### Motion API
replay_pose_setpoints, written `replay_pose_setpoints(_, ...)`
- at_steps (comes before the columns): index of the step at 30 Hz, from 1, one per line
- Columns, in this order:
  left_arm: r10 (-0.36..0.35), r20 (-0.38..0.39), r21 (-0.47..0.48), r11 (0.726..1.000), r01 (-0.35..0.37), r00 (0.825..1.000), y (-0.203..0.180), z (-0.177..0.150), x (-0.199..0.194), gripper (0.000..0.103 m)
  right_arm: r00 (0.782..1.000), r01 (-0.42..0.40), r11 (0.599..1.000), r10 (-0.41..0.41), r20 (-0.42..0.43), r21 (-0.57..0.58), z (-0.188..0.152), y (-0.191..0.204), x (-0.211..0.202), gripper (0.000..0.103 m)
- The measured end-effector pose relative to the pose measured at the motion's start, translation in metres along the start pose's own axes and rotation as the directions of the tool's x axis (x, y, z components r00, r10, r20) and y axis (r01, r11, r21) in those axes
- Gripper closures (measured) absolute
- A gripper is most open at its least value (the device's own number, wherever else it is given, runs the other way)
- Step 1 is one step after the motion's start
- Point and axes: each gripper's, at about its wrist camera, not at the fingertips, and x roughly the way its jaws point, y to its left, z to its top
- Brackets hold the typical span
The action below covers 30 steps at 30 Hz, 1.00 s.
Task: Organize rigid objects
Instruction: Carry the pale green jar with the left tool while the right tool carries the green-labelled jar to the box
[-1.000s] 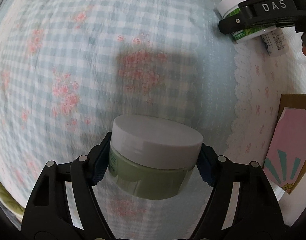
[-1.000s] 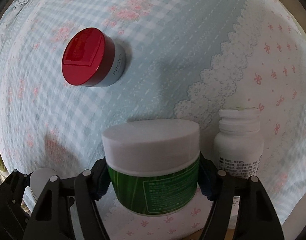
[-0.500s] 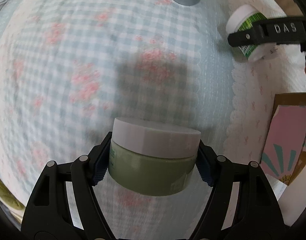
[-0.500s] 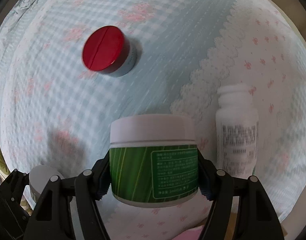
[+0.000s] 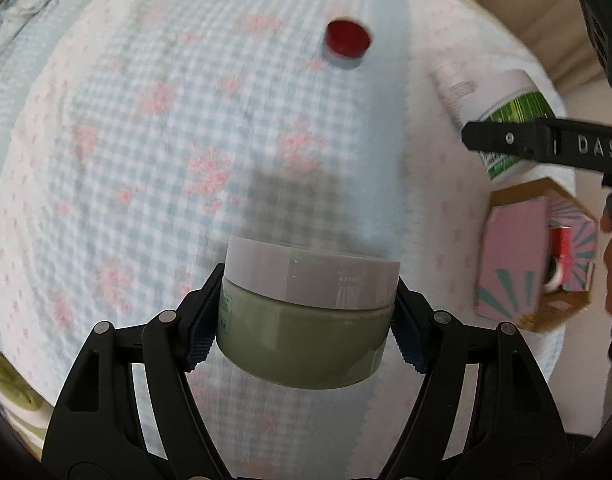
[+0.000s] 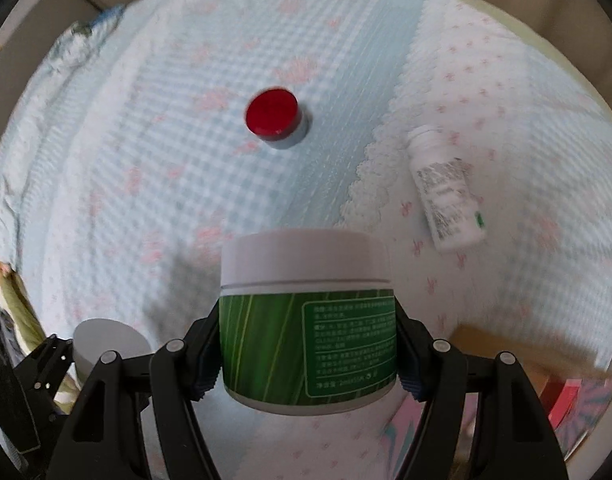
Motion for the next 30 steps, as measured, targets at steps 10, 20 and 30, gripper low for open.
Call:
replay_pose_setpoints(10, -0.078, 0.09, 0.12, 0.991, 0.066, 0.993, -0.057, -0.002, -0.074, 0.032, 0.982, -0.083, 0.979, 0.048, 0.184, 0.187, -0.061, -0.031, -0.111, 0.036)
replay_pose_setpoints(20, -0.159, 0.105, 0.21, 0.968, 0.135, 0.982, -0.159, -0.025, -0.112, 0.032, 0.973, -0.06, 0.938, -0.021, 0.231, 0.34, -0.151, -0.118, -0.178, 0.036)
replay_pose_setpoints(30, -0.212, 0.061, 0.306, 0.934, 0.184, 0.975, -0.272, -0.019, -0.1, 0.032, 0.98, -0.028, 0.872, -0.072, 0.183, 0.489, -0.232, -0.223, -0.18, 0.036)
